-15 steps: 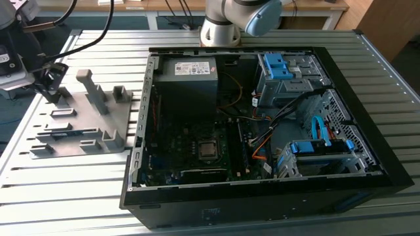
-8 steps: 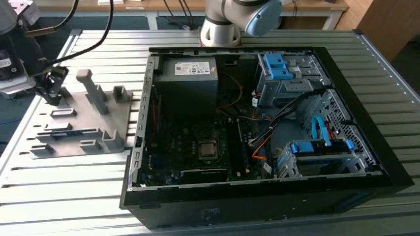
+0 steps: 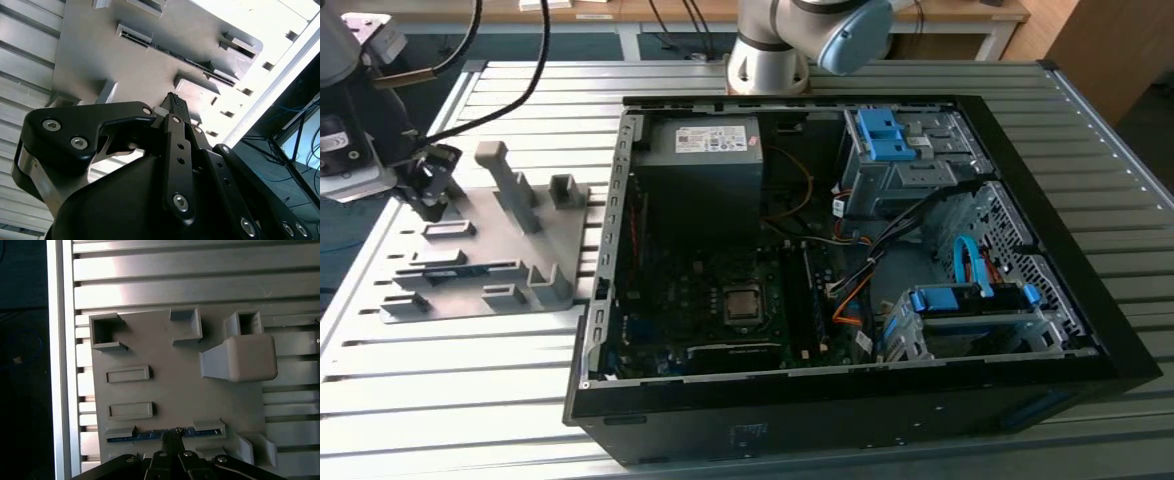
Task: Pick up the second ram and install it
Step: 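Reach for the second ram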
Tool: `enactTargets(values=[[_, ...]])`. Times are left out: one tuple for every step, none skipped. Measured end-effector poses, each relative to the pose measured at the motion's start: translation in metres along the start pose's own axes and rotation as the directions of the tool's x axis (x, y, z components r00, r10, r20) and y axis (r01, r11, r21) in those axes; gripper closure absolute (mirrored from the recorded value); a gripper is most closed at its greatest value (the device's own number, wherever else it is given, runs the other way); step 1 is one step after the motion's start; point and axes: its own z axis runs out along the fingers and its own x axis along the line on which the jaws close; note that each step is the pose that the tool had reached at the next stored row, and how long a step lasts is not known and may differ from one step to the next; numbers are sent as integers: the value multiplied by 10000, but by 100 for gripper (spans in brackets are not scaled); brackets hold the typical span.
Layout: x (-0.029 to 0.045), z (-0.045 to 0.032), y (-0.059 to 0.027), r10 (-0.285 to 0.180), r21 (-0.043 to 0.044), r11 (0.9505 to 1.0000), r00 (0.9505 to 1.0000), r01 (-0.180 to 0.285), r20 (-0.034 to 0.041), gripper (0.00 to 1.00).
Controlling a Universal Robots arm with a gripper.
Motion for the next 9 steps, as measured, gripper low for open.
enactTargets(values=[[6,18,-1,0,0,10000,10000,0,-1,90],[14,36,-3,0,0,10000,10000,0,-1,90],[23,55,-4,0,2,10000,10000,0,-4,90],[32,73,-6,0,1,10000,10000,0,-4,90],[40,92,-7,0,1,10000,10000,0,-4,90],[47,110,-8,0,0,10000,10000,0,-3,90],[55,128,-10,0,1,10000,10000,0,-5,90],[67,145,-12,0,3,10000,10000,0,-7,90],[80,165,-16,-2,2,10000,10000,2,-8,90]])
